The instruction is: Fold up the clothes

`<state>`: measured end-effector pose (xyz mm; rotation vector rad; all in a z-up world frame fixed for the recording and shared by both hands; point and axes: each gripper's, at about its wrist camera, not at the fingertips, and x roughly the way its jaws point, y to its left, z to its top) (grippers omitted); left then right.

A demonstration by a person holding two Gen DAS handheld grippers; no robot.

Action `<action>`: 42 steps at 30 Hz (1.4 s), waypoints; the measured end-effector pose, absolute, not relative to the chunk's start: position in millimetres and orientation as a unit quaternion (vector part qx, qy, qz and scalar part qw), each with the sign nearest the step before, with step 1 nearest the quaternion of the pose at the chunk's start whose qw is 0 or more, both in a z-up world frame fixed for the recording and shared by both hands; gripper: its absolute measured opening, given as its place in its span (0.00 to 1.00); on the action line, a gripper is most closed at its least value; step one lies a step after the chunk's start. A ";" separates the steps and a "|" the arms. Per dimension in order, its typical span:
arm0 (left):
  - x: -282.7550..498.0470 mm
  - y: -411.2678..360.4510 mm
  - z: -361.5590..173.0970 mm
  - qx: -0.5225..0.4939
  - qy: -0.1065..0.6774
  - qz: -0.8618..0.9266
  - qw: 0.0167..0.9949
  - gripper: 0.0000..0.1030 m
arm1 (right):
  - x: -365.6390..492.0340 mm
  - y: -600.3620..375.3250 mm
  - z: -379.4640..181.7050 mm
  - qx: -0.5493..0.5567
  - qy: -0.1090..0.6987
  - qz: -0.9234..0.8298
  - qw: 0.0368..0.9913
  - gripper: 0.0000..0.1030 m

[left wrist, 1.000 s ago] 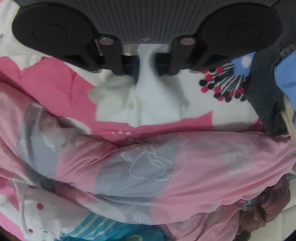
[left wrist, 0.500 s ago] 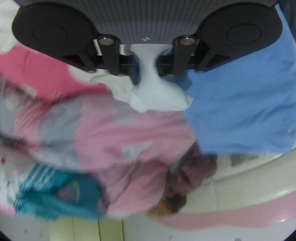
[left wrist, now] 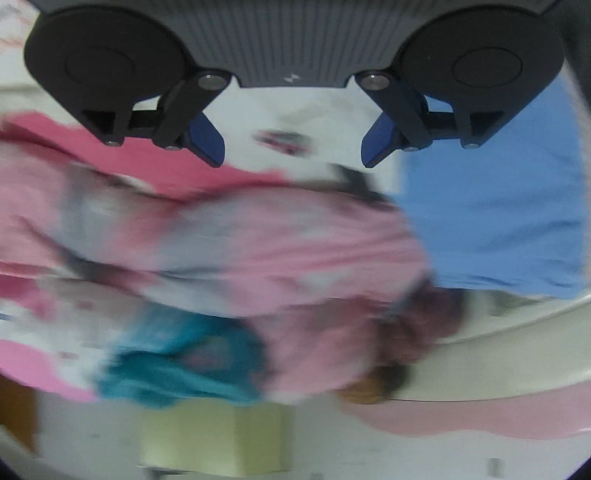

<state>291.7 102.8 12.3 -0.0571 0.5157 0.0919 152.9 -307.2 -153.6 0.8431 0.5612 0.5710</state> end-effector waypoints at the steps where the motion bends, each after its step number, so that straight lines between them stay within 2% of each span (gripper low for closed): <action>1: 285.7 89.6 7.7 -0.033 0.255 0.016 0.966 0.80 | 152.8 -306.8 -153.1 0.398 0.266 0.268 0.836 0.51; 8: 279.3 36.0 -35.0 -0.033 0.255 -0.074 0.963 0.79 | 118.5 -312.5 -110.1 0.359 0.291 0.179 0.868 0.52; 11: 282.9 20.0 -55.1 -0.028 0.255 -0.092 0.962 0.79 | 93.4 -337.6 -62.5 0.279 0.271 0.128 0.912 0.52; 13: 285.3 9.3 -68.5 -0.024 0.256 -0.104 0.961 0.79 | 100.4 -368.2 -42.4 0.216 0.253 0.059 0.941 0.62; 15: 287.3 5.6 -80.4 -0.026 0.258 -0.109 0.960 0.79 | 108.0 -399.0 -22.8 0.150 0.233 -0.010 0.961 0.66; 17: 289.5 7.0 -93.7 -0.032 0.271 -0.110 0.956 0.79 | 145.7 -429.4 -28.2 0.107 0.240 -0.057 0.963 0.69; 20: 298.7 11.7 -99.6 -0.053 0.304 -0.107 0.945 0.78 | 203.8 -475.0 -37.5 0.043 0.250 -0.124 0.959 0.80; 28: 307.7 22.1 -112.4 -0.096 0.315 -0.103 0.939 0.79 | 330.6 -529.1 -95.8 0.015 0.339 -0.202 0.919 0.85; 29: 308.0 22.1 -112.8 -0.097 0.314 -0.102 0.939 0.79 | 338.1 -533.1 -104.0 0.021 0.355 -0.205 0.912 0.84; 30: 308.1 22.2 -112.9 -0.098 0.314 -0.102 0.939 0.79 | 339.6 -535.5 -109.5 0.027 0.366 -0.211 0.906 0.70; 31: 308.1 22.2 -112.9 -0.099 0.313 -0.102 0.939 0.79 | 340.8 -537.8 -114.7 0.033 0.376 -0.218 0.900 0.34; 33: 307.8 22.3 -113.0 -0.100 0.312 -0.103 0.939 0.79 | 329.0 -543.1 -112.3 0.074 0.366 -0.219 0.901 0.13; 37: 307.8 22.9 -113.1 -0.104 0.311 -0.103 0.939 0.79 | 270.0 -559.3 -79.0 0.166 0.283 -0.244 0.913 0.11; 42: 307.9 23.9 -113.2 -0.107 0.311 -0.104 0.939 0.79 | 183.2 -588.9 -64.8 0.288 0.218 -0.314 0.878 0.11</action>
